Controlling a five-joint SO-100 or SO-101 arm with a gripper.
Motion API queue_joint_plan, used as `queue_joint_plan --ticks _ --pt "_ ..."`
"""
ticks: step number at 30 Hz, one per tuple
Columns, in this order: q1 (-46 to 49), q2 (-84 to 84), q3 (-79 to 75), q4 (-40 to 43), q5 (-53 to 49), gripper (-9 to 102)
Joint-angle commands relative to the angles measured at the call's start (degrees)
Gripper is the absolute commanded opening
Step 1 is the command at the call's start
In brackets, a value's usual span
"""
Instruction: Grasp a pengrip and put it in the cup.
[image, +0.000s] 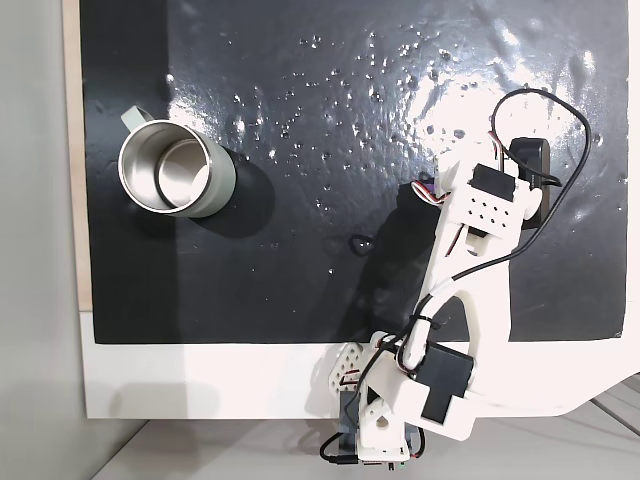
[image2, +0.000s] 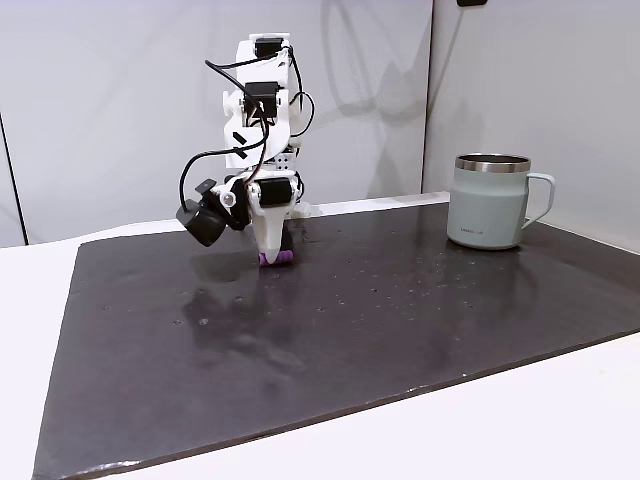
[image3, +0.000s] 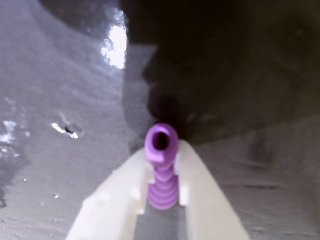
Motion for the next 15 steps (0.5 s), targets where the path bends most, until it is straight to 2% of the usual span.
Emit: queue_joint_plan --ticks 1,9,15 --pt "-0.5 3.8 -2.4 2.1 0.4 0" --pt "-3.1 22.1 -3.9 14.7 2.1 0" --pt "-4.0 31.0 -12.8 26.7 3.3 0"
